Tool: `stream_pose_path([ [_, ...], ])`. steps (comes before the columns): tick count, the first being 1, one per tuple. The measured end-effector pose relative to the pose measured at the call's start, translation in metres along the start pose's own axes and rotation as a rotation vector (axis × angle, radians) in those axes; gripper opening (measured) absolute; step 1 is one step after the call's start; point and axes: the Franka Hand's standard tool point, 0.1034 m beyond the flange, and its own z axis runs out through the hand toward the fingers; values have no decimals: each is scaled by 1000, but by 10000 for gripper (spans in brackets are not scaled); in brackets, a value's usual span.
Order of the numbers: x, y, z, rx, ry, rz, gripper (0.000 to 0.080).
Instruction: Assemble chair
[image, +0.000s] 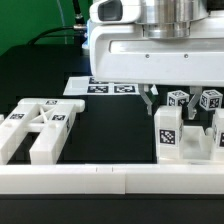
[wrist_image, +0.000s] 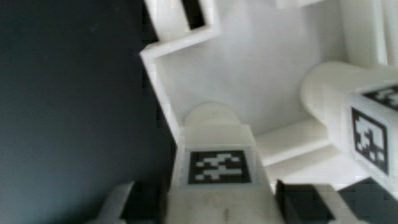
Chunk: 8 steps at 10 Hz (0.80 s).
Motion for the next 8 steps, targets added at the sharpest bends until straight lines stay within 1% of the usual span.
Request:
stream_pose_path([
  [2, -1, -3, 0, 7, -4, 246, 291],
  [4, -2, -5, 1, 6, -8, 378, 291],
  [6, -2, -6, 1, 6, -7, 366, 291],
  [7, -2, -6, 1, 6, -7, 334, 350],
  [8, -2, -5, 1, 6, -7, 320, 350],
])
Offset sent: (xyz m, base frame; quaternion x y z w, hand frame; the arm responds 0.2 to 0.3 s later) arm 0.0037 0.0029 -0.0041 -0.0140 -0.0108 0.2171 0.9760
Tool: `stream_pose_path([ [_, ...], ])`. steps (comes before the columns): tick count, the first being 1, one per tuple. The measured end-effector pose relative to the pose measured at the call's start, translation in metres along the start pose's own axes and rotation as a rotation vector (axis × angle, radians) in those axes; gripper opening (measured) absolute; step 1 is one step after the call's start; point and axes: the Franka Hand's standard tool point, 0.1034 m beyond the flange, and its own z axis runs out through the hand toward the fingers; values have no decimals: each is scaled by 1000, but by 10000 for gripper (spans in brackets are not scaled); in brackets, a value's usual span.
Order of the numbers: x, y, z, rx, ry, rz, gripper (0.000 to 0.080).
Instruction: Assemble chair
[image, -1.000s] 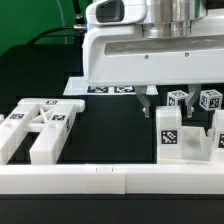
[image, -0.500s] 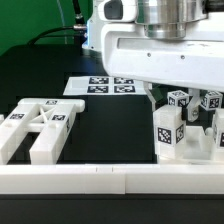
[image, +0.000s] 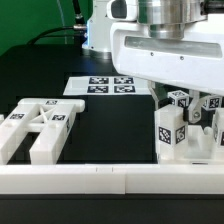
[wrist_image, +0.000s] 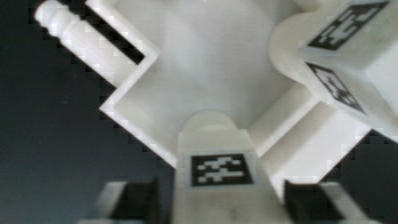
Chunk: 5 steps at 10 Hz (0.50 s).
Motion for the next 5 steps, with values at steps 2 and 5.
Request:
stream_pose_path([
  [2, 1, 1, 0, -2, 1, -175, 615],
  [5, 1, 1, 0, -3, 1, -480, 648],
])
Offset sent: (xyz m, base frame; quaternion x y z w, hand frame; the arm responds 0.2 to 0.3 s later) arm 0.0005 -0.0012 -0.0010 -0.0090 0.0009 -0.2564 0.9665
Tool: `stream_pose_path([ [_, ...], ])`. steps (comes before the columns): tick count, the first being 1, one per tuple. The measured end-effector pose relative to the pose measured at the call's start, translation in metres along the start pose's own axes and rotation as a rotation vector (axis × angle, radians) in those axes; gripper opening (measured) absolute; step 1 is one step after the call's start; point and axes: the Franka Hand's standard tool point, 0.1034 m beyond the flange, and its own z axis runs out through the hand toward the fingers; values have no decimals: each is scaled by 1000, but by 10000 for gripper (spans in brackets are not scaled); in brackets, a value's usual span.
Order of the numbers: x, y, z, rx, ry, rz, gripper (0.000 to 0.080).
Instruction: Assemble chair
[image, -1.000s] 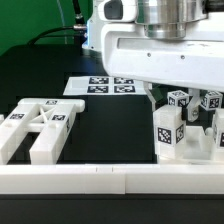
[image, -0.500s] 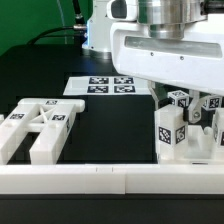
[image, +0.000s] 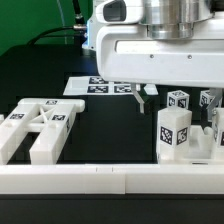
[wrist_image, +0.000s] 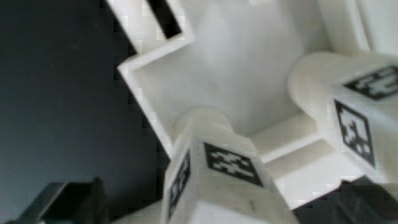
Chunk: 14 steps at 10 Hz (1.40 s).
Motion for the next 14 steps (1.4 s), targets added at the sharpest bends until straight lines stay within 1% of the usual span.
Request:
stream_pose_path([
  [2, 2, 4, -1, -1, 1, -197, 649],
  [3, 3, 4, -1, 0, 1, -254, 649],
  [5, 4, 7, 0, -12, -1, -479, 649],
  [7, 3, 7, 1, -18, -3, -583, 649],
  [8, 3, 7, 1, -33, -4, -695, 649],
  [10, 3, 8, 2, -34, -5, -705, 649],
  [11, 3, 8, 2, -35, -5, -704, 554],
  [12, 3, 8, 2, -35, -5, -704, 370],
  [13, 3, 8, 2, -35, -5, -672, 288],
  [14, 3, 9, 2, -35, -5, -670, 288],
])
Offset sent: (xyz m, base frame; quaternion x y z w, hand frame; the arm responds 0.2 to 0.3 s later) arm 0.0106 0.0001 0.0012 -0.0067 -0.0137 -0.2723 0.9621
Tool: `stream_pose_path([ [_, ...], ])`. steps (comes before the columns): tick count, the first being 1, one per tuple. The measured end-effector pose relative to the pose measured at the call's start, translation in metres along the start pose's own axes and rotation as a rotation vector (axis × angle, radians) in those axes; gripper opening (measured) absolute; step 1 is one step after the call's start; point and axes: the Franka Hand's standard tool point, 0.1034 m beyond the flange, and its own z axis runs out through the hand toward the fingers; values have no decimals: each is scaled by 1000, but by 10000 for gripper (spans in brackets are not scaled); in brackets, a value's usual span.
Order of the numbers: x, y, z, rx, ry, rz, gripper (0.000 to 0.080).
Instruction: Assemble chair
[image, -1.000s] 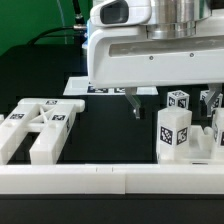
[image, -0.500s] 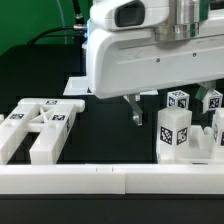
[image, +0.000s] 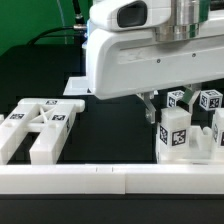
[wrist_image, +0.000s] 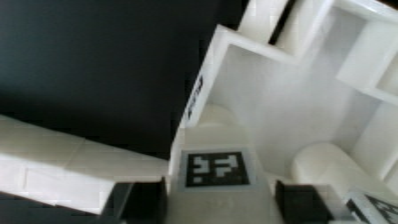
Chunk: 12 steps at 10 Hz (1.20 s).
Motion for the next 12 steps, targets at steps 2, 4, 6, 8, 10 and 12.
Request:
stream_pose_path([
  [2, 1, -1, 0, 6, 2, 239, 288],
  [4, 2, -4, 0, 13, 3, 490, 288],
  [6, 3, -5, 0, 20, 7, 643, 288],
  [8, 4, -6, 0, 26, 6, 843, 289],
  [10, 4, -8, 0, 45, -3, 1057, 289],
  [12, 5, -9, -1, 48, -22, 1232, 289],
])
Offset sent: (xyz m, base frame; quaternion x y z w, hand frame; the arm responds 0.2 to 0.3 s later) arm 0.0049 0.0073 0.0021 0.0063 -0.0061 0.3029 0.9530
